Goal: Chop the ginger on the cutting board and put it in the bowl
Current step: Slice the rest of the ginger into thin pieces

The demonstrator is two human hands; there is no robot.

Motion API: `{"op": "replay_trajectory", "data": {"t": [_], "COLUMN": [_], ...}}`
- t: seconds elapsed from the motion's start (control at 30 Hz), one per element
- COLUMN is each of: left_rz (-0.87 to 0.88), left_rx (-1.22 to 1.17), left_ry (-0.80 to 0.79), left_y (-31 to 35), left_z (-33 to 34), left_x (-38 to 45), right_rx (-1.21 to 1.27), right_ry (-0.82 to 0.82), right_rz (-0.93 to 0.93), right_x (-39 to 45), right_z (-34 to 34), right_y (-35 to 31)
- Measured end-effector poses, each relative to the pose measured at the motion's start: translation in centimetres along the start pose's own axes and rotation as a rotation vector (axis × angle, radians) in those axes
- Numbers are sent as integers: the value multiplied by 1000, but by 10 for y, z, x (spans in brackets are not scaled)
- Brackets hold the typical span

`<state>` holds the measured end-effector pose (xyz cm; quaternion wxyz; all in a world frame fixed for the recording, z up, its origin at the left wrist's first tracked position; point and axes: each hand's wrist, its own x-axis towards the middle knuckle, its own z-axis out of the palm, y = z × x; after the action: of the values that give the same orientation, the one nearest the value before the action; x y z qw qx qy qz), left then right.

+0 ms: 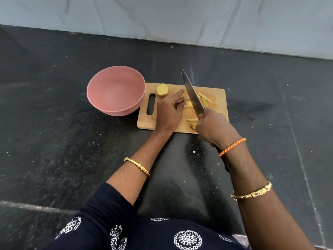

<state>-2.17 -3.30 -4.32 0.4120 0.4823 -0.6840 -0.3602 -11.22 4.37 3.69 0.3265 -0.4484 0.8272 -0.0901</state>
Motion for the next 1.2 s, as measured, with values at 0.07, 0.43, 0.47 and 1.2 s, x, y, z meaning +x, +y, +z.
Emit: {"op": "replay_trajectory", "data": {"t": [0.07, 0.43, 0.47, 1.2], "left_rz": [-1, -5, -7, -1], "left_rx": [4, 20, 17, -3], "left_ry": [0, 14, 13, -7], "left_y": [0, 2, 2, 6], "left_z": [0, -1, -1, -5], "left_x": [0, -1, -1, -1], "right_rx": [0, 5, 7, 8], "right_ry": [-10, -134, -119, 41], "right_rz": [8, 83, 84, 40], "right_x": [0, -19, -24, -45], "right_z": [-1, -8, -11, 11], "right_y": [-1, -2, 1, 11]}}
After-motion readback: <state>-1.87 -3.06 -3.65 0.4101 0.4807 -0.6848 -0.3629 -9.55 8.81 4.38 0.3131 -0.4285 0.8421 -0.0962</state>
